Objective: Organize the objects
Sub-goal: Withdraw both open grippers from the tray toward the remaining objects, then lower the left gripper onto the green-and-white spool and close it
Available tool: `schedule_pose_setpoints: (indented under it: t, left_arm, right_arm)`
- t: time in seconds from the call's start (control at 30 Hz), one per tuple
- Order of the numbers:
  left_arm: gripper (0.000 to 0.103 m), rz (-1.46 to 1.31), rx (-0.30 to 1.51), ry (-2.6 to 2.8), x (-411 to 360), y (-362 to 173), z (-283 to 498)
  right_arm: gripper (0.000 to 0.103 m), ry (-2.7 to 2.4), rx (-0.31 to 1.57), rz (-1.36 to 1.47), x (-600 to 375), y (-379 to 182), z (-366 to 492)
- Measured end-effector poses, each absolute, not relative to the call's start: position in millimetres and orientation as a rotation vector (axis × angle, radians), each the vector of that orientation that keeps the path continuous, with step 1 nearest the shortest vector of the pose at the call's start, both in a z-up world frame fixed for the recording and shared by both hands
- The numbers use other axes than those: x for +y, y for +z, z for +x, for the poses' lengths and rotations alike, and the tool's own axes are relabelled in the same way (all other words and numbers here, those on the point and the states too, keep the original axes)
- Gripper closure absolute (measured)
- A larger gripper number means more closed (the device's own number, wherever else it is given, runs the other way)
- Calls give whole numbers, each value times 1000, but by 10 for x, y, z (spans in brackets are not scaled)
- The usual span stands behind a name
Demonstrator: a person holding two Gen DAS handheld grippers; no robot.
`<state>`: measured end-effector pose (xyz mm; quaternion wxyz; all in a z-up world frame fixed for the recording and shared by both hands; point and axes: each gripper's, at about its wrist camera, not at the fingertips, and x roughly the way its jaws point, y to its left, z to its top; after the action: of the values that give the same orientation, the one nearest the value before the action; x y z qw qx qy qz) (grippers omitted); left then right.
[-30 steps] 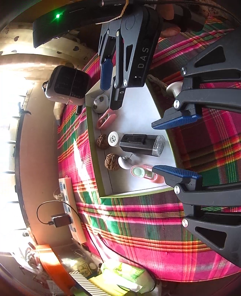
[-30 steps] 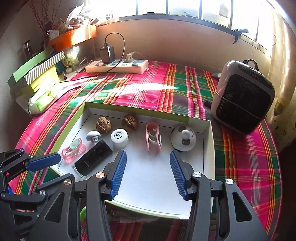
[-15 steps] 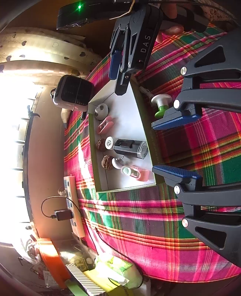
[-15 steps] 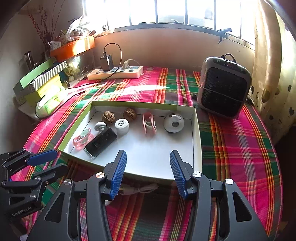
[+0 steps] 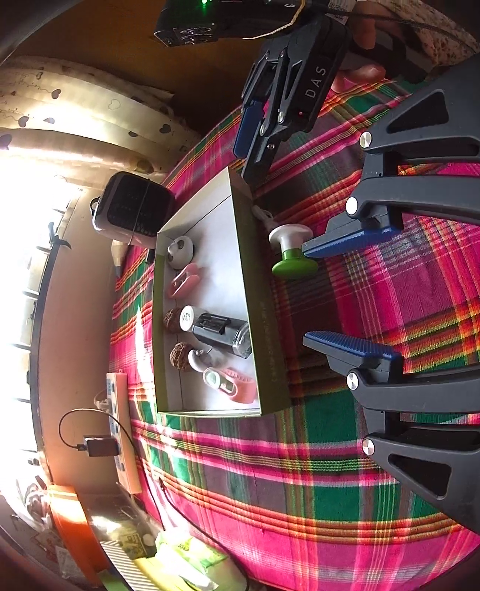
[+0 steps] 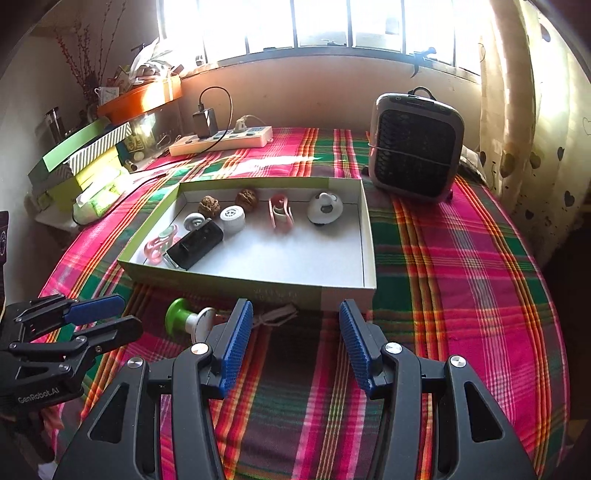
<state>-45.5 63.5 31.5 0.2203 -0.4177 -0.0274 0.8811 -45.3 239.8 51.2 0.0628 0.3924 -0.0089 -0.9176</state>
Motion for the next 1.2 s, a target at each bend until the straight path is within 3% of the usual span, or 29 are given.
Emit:
schedule_pose_setpoints:
  t: [0.17,1.2]
  left_arm:
    - [62,-1160,-94,2410,696,261,-439]
    - [57,-1262,-33,2425,1105,121,-669]
  right_arm:
    - [42,-2779,-48,1218,2490,411,-368]
    - [42,-2765,-121,1318,2762,172,-278]
